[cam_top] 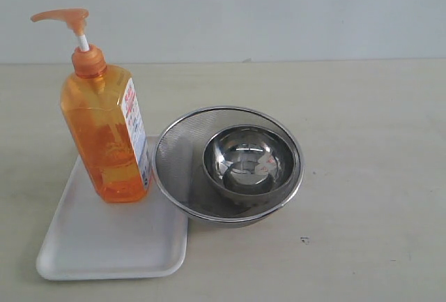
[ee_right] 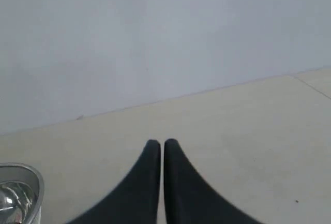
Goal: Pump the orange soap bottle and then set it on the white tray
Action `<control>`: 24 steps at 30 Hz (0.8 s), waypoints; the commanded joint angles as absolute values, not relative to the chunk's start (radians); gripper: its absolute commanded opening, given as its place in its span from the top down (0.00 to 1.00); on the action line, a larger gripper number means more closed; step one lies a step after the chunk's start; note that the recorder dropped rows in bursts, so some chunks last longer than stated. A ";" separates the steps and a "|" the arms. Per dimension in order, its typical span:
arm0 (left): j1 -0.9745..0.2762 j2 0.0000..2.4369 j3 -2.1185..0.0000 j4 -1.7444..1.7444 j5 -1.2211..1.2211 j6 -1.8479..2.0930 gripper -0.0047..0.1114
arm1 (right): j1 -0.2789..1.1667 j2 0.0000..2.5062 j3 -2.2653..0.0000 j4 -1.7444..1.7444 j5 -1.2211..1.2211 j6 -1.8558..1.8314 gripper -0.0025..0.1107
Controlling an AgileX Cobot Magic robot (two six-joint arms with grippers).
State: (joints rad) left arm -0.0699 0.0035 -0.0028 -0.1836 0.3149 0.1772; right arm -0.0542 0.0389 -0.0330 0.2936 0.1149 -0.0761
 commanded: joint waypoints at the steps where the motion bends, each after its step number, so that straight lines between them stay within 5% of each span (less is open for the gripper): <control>1: -0.068 0.000 0.000 -0.183 0.315 0.184 0.92 | -0.060 0.033 0.000 0.331 0.027 -0.077 0.98; 15: -0.068 0.000 0.000 -0.183 0.315 0.184 0.92 | -0.060 0.033 0.000 0.311 0.107 -0.148 0.98; 24: -0.068 0.000 0.000 -0.183 0.315 0.184 0.92 | -0.060 0.033 0.000 0.000 0.317 -0.016 0.98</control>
